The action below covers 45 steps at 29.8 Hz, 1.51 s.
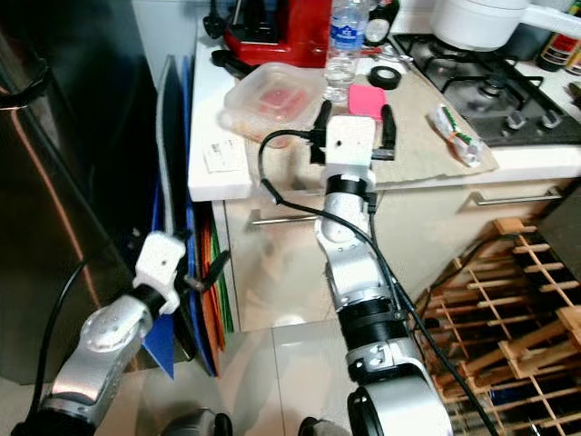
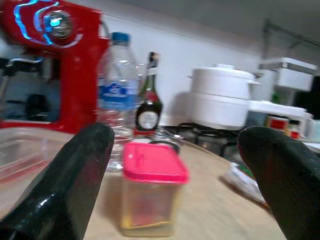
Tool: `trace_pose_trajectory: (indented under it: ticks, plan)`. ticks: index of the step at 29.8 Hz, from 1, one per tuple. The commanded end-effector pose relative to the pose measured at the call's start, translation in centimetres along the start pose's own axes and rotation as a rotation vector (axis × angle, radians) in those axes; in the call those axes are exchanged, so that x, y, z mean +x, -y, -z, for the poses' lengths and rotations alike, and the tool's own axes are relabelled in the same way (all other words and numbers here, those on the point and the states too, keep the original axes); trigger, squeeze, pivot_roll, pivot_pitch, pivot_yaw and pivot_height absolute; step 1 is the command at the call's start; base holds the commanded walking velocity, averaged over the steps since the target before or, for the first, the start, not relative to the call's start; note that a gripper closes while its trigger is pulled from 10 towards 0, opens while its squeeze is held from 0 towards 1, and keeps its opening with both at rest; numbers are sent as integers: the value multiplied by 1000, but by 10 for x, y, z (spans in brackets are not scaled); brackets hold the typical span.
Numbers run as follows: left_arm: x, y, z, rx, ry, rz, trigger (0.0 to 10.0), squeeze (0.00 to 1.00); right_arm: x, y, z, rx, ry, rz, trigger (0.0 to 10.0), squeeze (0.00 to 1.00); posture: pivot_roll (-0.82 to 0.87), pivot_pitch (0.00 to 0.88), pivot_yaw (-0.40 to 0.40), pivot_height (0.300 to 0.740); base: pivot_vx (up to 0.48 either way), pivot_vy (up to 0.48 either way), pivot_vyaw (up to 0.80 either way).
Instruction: Restocking fridge
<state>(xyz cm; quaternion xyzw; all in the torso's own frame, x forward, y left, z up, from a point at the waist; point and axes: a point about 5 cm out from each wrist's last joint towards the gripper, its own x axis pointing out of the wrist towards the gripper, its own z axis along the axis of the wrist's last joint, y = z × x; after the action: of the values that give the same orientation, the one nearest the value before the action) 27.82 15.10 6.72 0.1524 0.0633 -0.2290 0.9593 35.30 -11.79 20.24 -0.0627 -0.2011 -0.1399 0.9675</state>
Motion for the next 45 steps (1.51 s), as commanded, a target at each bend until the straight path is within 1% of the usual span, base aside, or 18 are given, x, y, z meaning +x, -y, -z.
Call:
trace_pose_trajectory:
  ticks: [1, 4, 8, 11, 13, 14, 16, 17, 19, 22, 24, 26, 28, 29, 30, 33, 36, 45]
  plan:
    - [-26, 14, 71, -59, -335, 19, 10000, 0, -1, 7, 0, 2, -11, 34, 10000, 0, 218, 99, -15, 740, 0, 0, 0]
    - [-29, 15, 75, -61, -330, 19, 10000, 0, -3, 8, 6, 22, -48, 38, 10000, 0, 212, 102, -12, 740, 0, 0, 0]
    - [-21, 15, 60, -43, -234, 5, 10000, 0, -1, 7, 13, 43, -95, 19, 10000, 0, 215, 101, -11, 740, 0, 0, 0]
    - [-18, 16, 56, -35, -201, 3, 10000, 0, 5, 11, 14, 38, -103, 32, 10000, 0, 216, 95, -8, 740, 0, 0, 0]
    - [-20, 15, 56, -23, -192, 4, 10000, 0, 7, 12, 14, 38, -104, 36, 10000, 0, 216, 93, -7, 740, 0, 0, 0]
    - [-28, 12, 53, 8, -137, -15, 10000, 0, 12, 14, 12, 37, -102, 38, 10000, 0, 217, 91, -5, 740, 0, 0, 0]
    - [-32, 11, 51, 22, -109, -27, 10000, 0, 13, 15, 11, 36, -100, 38, 10000, 0, 219, 90, -5, 740, 0, 0, 0]
    - [-40, 3, 34, 79, 16, -106, 10000, 0, 15, 14, 10, 40, -90, 22, 10000, 0, 222, 89, -5, 740, 0, 0, 0]
    - [-46, -7, 9, 121, 150, -182, 10000, 0, 15, 13, 10, 43, -86, 6, 10000, 0, 230, 87, -8, 740, 0, 0, 0]
    - [-46, -12, -12, 128, 231, -214, 10000, 0, 12, 11, 14, 42, -95, -7, 10000, 0, 239, 83, -11, 740, 0, 0, 0]
    - [-46, -11, -15, 123, 240, -208, 10000, 0, 10, 9, 16, 43, -103, -13, 10000, 0, 243, 80, -11, 740, 0, 0, 0]
    - [-48, -8, -8, 108, 199, -180, 10000, 0, 8, 6, 18, 47, -114, -23, 10000, 0, 244, 76, -10, 740, 0, 0, 0]
    - [-55, -5, 7, 95, 131, -158, 10000, 0, 7, 5, 21, 58, -131, -29, 10000, 0, 242, 76, -9, 740, 0, 0, 0]
    - [-64, -3, 17, 91, 91, -151, 10000, 0, 7, 4, 22, 65, -142, -36, 10000, 0, 239, 74, -10, 740, 0, 0, 0]
    - [-64, -3, 17, 91, 91, -151, 10000, 0, 7, 4, 22, 65, -142, -36, 10000, 0, 239, 74, -10, 740, 0, 0, 0]
    - [-79, 2, 21, 103, 74, -131, 10000, 0, 8, 4, 22, 62, -139, -41, 10000, 0, 241, 74, -13, 740, 0, 0, 0]
    - [-85, 4, 22, 102, 67, -122, 10000, 0, 10, 4, 22, 59, -140, -47, 10000, 0, 243, 72, -15, 740, 0, 0, 0]
    - [-87, 4, 27, 91, 22, -137, 10000, 0, 18, 0, 26, 63, -182, -81, 10000, 0, 246, 75, -16, 740, 0, 0, 0]
